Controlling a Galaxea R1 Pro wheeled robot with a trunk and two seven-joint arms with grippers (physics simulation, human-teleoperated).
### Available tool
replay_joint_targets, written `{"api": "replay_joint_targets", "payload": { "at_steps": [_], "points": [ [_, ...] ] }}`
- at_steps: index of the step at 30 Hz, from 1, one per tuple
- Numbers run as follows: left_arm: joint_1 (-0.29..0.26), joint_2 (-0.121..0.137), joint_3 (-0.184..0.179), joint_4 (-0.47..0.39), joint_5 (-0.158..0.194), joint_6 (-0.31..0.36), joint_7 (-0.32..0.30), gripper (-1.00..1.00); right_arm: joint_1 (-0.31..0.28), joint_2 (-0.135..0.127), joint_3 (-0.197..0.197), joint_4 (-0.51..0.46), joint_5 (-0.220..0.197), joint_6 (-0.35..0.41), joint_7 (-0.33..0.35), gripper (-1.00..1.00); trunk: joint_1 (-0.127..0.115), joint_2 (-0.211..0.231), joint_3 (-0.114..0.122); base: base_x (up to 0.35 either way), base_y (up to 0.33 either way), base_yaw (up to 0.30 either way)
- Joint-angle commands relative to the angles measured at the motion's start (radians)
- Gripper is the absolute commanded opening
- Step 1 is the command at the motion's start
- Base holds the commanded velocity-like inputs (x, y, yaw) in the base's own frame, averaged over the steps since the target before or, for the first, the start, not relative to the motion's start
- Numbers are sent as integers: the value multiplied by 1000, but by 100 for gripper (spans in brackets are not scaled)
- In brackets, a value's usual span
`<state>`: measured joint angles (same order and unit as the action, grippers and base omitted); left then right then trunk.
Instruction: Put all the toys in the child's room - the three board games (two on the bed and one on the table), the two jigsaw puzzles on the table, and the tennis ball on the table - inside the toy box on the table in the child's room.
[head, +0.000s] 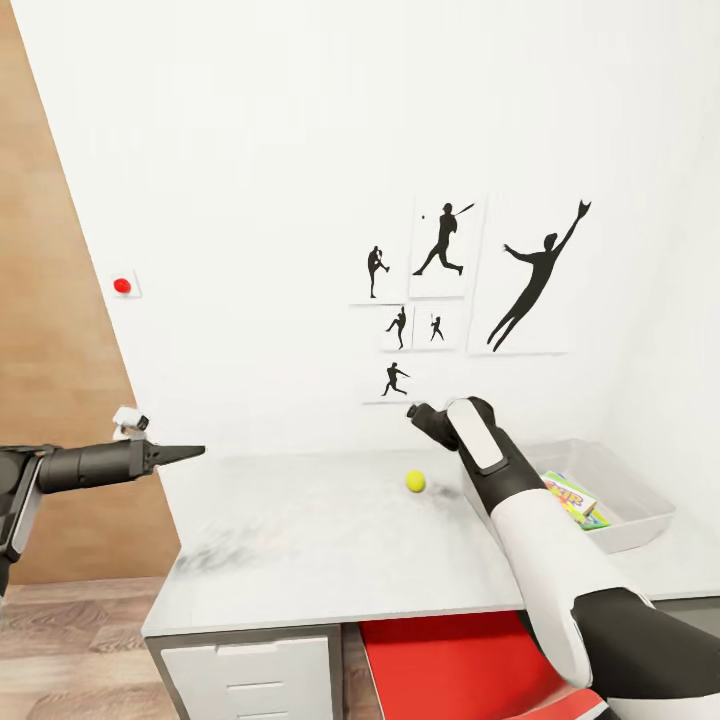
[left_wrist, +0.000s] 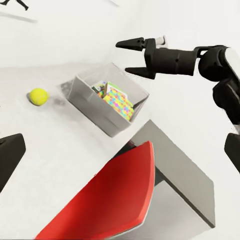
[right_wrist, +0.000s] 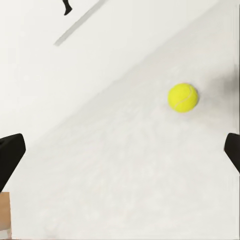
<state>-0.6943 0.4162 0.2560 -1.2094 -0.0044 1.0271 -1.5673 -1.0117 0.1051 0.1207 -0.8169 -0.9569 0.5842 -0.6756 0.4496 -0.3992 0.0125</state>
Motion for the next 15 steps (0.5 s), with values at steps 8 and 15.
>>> {"api": "replay_joint_targets", "payload": {
  "at_steps": [8, 15],
  "points": [
    [0, 28, 98, 69, -73, -10, 193, 100, -11, 5, 13, -14, 15, 48, -37, 100, 0, -1, -1, 0, 0, 0],
    [2, 33, 159, 129, -222, -30, 339, 100, -10, 32, 16, -15, 22, 51, -47, 100, 0, -1, -1, 0, 0, 0]
  ]
}}
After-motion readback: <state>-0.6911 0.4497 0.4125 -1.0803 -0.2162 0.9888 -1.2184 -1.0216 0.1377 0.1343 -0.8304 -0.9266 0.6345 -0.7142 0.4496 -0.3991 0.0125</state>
